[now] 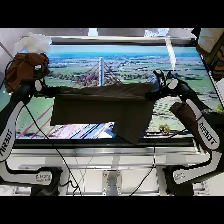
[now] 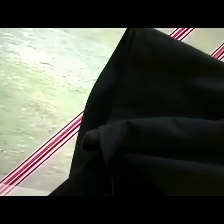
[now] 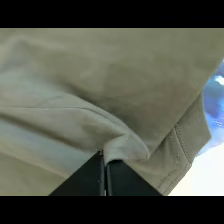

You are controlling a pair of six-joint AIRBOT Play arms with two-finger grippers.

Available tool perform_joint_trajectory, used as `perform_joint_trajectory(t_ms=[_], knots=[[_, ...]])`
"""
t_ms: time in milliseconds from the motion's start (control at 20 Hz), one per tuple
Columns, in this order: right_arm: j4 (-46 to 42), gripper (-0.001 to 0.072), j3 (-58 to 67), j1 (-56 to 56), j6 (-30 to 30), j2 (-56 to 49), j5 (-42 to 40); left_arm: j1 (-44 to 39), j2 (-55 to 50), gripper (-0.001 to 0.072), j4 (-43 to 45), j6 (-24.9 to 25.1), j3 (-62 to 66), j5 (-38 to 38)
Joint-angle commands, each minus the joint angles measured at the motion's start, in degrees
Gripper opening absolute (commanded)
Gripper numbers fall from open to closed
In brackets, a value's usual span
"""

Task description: Fold the shirts.

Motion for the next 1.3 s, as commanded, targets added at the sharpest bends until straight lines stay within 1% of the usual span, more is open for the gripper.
perform_joint_trajectory(t_ms=[0, 50, 100, 150, 200, 250, 300, 450, 550, 600, 750, 800, 900, 1000, 1100, 1150, 1250], knots=[[4.7, 0.0029, -1.6, 0.0, 0.5, 0.0, -4.6, 0.0, -0.3, 0.0012, -6.3, -0.2, -0.2, 4.3], [6.1, 0.0030, -1.6, 0.0, 0.5, 0.0, -4.6, 0.0, -0.3, 0.0031, -6.3, -0.2, -0.2, 4.6], [7.1, 0.0071, -1.6, 0.0, 0.5, 0.0, -4.1, 0.0, -0.3, 0.0172, -6.2, -0.2, -0.2, 4.6], [7.9, 0.0168, -1.5, 0.0, 0.5, 0.1, -3.3, 0.0, -0.3, 0.0481, -6.2, -0.2, 0.0, 4.6], [8.9, 0.0263, -1.5, 0.0, 0.5, 0.5, -2.4, 0.0, -0.2, 0.0713, -6.3, -0.2, 0.6, 4.5], [9.3, 0.0326, -1.5, 0.0, 0.5, 1.3, -1.8, 0.0, -0.1, 0.0694, -6.3, -0.4, 1.5, 4.3], [9.1, 0.0345, -1.5, 0.0, 0.5, 2.9, -1.7, 0.0, 0.3, 0.0694, -6.3, -0.4, 2.9, 4.2], [8.8, 0.0345, -1.5, -1.9, 0.5, 10.8, -2.4, 0.0, 3.7, 0.0695, -6.3, -0.2, 8.6, 4.1], [8.8, 0.0345, -1.5, -5.0, 0.5, 18.0, -0.2, 0.0, 8.3, 0.0695, -5.4, 1.5, 10.9, 3.1], [8.8, 0.0345, -1.5, -6.9, 0.5, 21.9, 2.1, 0.0, 11.5, 0.0694, -3.7, 3.2, 10.9, 1.5], [6.4, 0.0344, -1.6, -13.0, 0.5, 31.5, 10.6, 0.0, 20.0, 0.0694, 6.5, 3.5, 9.4, -9.2], [5.5, 0.0345, -2.3, -15.2, 0.5, 34.3, 13.9, 0.3, 22.9, 0.0694, 9.5, 3.5, 7.2, -12.2], [5.4, 0.0345, -7.4, -19.0, -0.3, 39.6, 19.3, 2.1, 30.2, 0.0694, 10.1, 3.4, -1.5, -15.9], [6.5, 0.0345, -16.9, -21.7, -0.6, 44.8, 20.7, 4.0, 38.9, 0.0694, 10.0, 0.7, -14.8, -16.1], [13.1, 0.0345, -27.8, -22.8, -0.5, 48.5, 20.4, 4.0, 46.2, 0.0694, 8.0, -3.1, -26.7, -15.9], [17.6, 0.0345, -33.2, -22.8, -0.5, 49.2, 20.6, 4.0, 48.6, 0.0694, 5.4, -3.3, -31.1, -16.2], [26.9, 0.0345, -42.6, -22.7, -0.4, 49.2, 21.0, 4.0, 50.3, 0.0694, 1.0, -3.4, -35.1, -16.2]])
